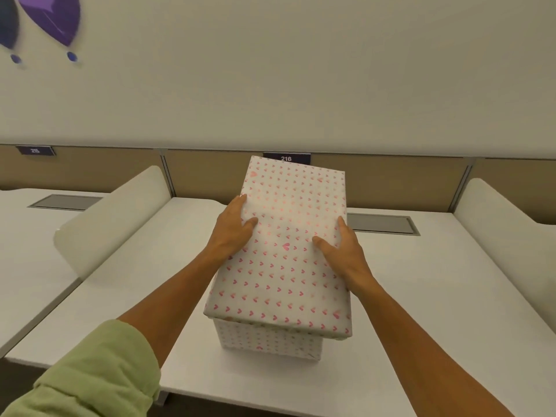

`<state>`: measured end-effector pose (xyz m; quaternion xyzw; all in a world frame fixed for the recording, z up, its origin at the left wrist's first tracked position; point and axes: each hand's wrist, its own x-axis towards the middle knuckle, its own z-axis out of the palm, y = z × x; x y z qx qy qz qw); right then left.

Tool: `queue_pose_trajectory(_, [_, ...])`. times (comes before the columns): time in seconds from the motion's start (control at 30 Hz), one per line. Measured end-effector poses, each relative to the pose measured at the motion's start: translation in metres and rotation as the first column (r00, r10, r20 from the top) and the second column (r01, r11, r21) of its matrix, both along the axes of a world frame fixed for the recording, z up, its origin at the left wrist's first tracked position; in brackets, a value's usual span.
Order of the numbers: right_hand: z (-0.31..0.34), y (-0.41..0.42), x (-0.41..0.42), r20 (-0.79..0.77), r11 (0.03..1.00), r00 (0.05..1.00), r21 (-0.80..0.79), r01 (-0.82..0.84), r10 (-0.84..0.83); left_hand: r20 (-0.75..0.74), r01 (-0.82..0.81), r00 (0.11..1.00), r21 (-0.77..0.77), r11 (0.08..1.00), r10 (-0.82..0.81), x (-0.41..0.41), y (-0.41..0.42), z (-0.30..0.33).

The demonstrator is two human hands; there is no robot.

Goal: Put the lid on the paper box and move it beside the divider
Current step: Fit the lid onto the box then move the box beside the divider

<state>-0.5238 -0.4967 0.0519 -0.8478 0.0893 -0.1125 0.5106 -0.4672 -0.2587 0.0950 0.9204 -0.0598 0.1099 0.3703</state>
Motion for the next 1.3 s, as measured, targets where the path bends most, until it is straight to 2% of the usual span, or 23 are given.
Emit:
queue_pose_trajectory(0.43, [-0.033, 0.012, 0.048, -0.165, 0.999, 0.985, 0.009, -0.044, 0.045, -0.17, -0.033, 0.985, 0.04, 0.999, 0.04, 0.048, 0.011, -0.044])
queue_pose_trajectory(0.83, [-0.056, 0.034, 0.068, -0.298, 1.0, 0.954, -0.014, 0.012, -0.016, -0.295, -0.001, 0.956, -0.022, 1.0, -0.005, 0.078, 0.028, -0.09])
queue_pose_trajectory(1.0, [-0.062, 0.04, 0.069, -0.32, 0.997, 0.946, -0.069, 0.028, -0.049, -0.347, -0.001, 0.938, -0.039, 0.999, -0.012, 0.08, 0.032, -0.103])
queue_pose_trajectory(1.3, [-0.063, 0.03, 0.068, -0.315, 0.996, 0.945, -0.04, 0.079, -0.088, -0.345, 0.034, 0.937, -0.054, 0.998, -0.051, 0.086, 0.024, -0.106])
